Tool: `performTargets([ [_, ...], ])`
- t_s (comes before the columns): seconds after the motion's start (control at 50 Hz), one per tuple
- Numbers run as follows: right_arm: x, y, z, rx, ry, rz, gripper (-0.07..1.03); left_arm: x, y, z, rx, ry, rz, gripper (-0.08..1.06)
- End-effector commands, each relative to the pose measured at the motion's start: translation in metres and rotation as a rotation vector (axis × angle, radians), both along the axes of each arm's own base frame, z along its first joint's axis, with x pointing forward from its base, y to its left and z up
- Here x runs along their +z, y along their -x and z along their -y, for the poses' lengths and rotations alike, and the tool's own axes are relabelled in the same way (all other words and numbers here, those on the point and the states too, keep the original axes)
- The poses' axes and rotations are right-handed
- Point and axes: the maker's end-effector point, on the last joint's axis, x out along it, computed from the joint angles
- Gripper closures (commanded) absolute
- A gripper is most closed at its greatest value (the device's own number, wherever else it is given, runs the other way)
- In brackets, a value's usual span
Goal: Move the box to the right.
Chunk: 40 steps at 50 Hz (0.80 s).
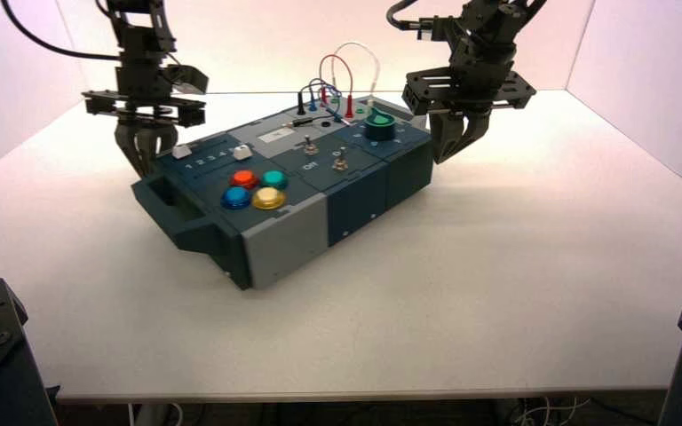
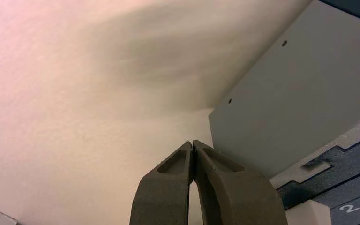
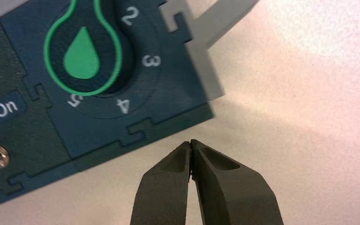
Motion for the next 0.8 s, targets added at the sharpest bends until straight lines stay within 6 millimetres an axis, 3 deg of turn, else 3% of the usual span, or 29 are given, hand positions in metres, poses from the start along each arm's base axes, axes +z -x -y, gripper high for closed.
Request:
performTargets([
  [0.02, 0.014, -0.01, -0.005, -0.004, -0.023, 0.045, 0.98, 0.008, -0.003, 0.019, -0.031, 0.016, 0.03, 0.96],
  [0.3, 0.026, -0.02, -0.005, -0.019, -0.029, 0.046, 0.98, 0.017, -0.024, 0.035, -0.039, 0.04, 0.073, 0.96],
  [0.8, 0.039, -0.027, 0.027, -0.101, -0.025, 0.044, 0.98, 0.025, -0.054, 0.087, -0.108, 0.082, 0.107, 0.96],
])
